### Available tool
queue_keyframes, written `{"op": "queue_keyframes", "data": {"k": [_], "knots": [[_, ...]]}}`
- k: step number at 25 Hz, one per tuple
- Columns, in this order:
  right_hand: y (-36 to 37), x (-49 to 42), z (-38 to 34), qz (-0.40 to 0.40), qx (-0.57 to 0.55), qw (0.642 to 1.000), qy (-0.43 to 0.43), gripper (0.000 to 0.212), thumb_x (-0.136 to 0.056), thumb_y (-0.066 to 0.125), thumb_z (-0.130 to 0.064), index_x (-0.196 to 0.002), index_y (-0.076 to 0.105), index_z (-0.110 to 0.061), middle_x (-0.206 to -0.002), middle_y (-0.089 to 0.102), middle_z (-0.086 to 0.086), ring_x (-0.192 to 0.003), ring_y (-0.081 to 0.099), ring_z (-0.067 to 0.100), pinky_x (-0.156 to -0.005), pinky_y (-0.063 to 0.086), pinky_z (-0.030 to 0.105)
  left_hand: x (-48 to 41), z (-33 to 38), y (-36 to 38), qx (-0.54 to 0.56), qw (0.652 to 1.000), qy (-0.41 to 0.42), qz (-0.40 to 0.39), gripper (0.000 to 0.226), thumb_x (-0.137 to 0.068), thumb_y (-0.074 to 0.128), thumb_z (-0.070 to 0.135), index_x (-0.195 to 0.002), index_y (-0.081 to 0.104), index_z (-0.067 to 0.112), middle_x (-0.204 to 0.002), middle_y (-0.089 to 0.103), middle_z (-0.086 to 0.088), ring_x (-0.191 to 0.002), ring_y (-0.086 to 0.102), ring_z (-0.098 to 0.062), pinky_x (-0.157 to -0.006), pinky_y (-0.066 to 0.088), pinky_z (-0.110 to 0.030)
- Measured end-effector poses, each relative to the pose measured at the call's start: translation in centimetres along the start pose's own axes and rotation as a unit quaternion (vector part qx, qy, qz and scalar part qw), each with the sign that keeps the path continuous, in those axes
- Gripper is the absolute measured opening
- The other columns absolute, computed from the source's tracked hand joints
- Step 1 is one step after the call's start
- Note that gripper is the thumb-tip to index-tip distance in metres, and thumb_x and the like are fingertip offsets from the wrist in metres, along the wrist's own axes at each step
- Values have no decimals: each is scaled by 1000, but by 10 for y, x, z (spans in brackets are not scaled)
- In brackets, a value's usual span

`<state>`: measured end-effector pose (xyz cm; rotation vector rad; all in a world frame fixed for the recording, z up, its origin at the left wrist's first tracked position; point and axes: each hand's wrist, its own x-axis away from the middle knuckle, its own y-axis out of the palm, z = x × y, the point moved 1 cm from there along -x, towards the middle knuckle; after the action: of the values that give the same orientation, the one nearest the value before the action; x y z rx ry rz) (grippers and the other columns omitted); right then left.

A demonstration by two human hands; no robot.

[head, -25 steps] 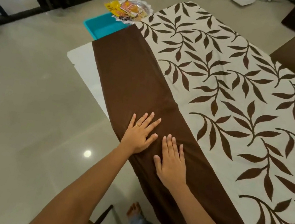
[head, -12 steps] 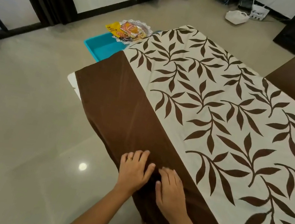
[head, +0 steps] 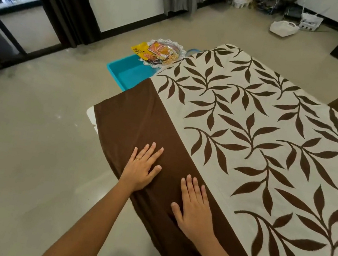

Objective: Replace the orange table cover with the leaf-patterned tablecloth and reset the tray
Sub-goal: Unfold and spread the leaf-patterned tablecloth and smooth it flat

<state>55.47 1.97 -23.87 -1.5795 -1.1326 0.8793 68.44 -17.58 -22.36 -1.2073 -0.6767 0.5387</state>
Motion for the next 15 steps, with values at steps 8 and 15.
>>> {"op": "queue_keyframes", "data": {"k": [8,15], "knots": [[-5,-63,-67,95,-124,987,46,39,-96,34,-33,-114,62,-13,-119,62,7,-121,55,24,-103,47,40,28,-26,-13,48,998,-12,33,63,-94,9,62,-151,16,35,-159,19,3,-145,21,-17,-117,13,-35],[23,-182,-124,-9,-50,996,68,71,-97,28,-58,-154,13,-20,-161,6,3,-148,-5,16,-119,-4,37,-100,-146,-63,31,998,8,51,64,-96,18,60,-153,9,32,-162,3,-3,-149,0,-23,-119,-1,-44]]}}
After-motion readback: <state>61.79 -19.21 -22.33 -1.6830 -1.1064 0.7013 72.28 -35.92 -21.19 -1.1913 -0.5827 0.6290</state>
